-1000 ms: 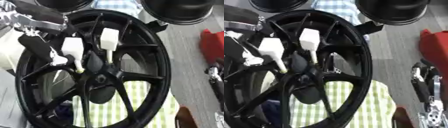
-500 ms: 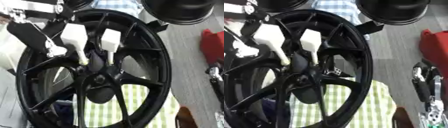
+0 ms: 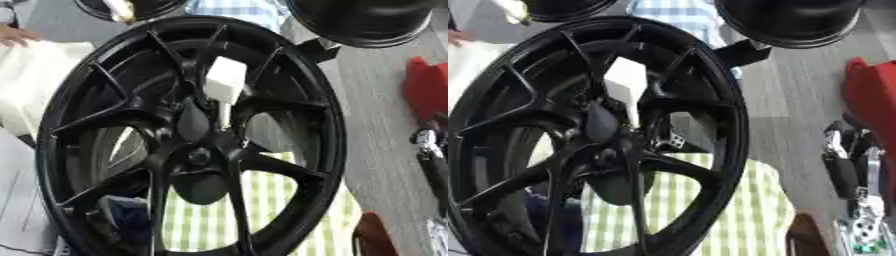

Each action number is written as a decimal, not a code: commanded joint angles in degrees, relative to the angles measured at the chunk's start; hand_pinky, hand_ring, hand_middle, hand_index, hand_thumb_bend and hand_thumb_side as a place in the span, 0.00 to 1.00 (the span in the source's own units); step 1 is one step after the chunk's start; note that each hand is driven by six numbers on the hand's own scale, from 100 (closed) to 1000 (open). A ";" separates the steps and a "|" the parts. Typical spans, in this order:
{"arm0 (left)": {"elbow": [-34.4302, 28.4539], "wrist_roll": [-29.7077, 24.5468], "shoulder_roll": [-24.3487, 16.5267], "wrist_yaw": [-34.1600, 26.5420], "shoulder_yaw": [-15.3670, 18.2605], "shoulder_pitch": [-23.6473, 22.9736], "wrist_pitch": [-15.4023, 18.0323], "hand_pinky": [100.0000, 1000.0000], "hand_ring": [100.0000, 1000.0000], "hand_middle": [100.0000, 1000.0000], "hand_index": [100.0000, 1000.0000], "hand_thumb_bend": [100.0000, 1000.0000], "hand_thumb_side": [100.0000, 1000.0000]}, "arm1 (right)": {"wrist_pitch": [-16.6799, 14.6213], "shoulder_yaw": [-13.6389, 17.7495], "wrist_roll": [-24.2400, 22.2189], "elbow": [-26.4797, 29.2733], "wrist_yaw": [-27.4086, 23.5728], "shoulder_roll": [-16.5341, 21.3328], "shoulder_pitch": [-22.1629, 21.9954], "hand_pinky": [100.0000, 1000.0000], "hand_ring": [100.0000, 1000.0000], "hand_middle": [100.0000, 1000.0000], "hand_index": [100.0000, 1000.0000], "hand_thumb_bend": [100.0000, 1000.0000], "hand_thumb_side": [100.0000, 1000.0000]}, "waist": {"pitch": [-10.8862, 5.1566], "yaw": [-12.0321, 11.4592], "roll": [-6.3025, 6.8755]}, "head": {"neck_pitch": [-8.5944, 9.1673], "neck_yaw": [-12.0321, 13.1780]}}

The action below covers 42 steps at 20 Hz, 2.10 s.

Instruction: Pull the pin out of the wheel hub.

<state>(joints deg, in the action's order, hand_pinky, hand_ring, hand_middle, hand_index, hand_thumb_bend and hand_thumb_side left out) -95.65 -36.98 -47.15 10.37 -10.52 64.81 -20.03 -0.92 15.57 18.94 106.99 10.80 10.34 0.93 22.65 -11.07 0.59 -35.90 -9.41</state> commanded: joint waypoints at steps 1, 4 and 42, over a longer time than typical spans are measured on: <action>7.15 7.53 -3.18 1.29 9.37 -1.76 -1.67 0.30 0.24 0.07 0.33 0.00 0.19 | -0.13 0.75 0.54 1.26 -0.49 0.93 0.04 0.71 0.59 0.49 0.84 0.00 0.62 | -1.48 0.14 0.16 | -0.20 -0.34; 18.31 20.72 -3.74 -0.71 14.33 -5.32 2.86 0.32 0.25 0.08 0.35 0.00 0.20 | -0.22 0.91 0.65 1.47 -0.73 1.02 0.13 0.71 0.59 0.49 0.84 0.00 0.62 | -1.42 0.56 0.20 | 0.01 -0.29; 12.74 27.48 5.69 -14.45 15.28 -18.24 15.99 0.60 0.54 0.50 0.74 0.00 0.56 | -0.46 0.82 1.02 1.83 -2.20 0.71 0.32 0.71 0.58 0.48 0.84 0.00 0.60 | -1.59 1.03 -0.97 | 0.78 0.41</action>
<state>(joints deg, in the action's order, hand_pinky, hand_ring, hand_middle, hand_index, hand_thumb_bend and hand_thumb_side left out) -79.42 -11.27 -41.49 -0.19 4.80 46.04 -4.60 -1.28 16.48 19.85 107.56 8.92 10.35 1.02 22.64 -9.99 -0.53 -35.63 -9.20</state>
